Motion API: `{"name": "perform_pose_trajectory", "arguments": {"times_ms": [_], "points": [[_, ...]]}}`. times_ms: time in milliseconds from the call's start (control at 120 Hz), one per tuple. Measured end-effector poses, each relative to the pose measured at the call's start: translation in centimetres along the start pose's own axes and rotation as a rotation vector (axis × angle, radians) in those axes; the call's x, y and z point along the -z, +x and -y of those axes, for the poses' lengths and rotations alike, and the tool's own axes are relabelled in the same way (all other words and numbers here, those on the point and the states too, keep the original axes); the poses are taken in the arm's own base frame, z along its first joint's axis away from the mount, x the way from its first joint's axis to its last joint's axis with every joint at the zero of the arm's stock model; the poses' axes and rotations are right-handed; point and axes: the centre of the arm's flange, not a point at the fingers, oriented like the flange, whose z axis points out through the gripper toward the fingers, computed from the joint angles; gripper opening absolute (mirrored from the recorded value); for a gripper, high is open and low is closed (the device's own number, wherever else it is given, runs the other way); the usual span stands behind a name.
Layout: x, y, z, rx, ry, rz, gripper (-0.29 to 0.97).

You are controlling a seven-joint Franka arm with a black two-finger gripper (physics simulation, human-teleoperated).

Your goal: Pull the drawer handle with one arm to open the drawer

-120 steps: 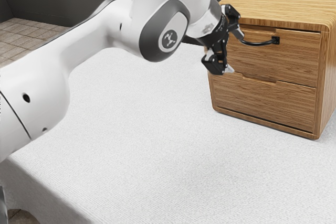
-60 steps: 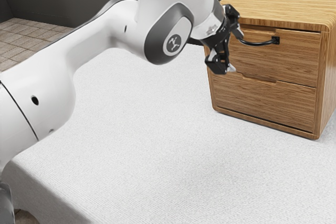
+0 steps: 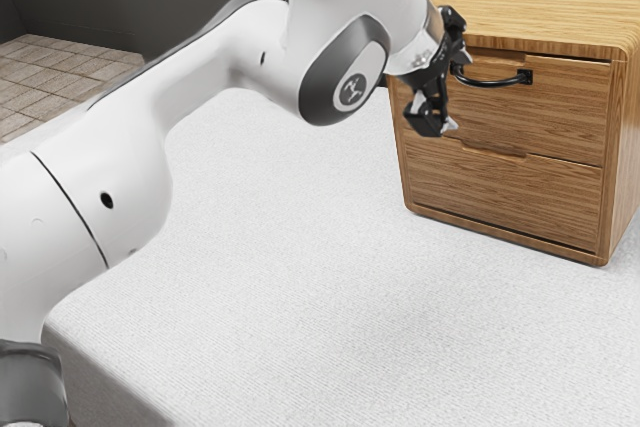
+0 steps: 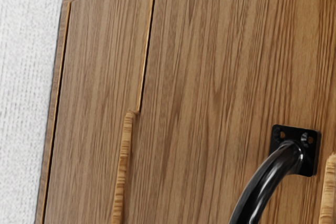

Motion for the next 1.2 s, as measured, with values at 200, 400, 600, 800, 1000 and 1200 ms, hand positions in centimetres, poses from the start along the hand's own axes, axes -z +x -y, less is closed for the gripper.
{"name": "perform_pose_trajectory", "arguments": {"times_ms": [200,400,600,800,1000,1200], "points": [[-1.3,0.2,-0.1,0.007,0.005,-0.004,0.68],[-1.9,-0.5,0.3,0.007,0.016,0.009,0.68],[-2.0,-1.2,0.8,0.010,0.026,0.021,0.68],[-2.3,-1.3,1.2,0.033,0.047,0.043,0.68],[-2.6,-1.8,2.7,0.048,0.092,0.058,0.68],[-0.5,-1.2,4.9,0.051,0.135,0.049,0.68]]}}
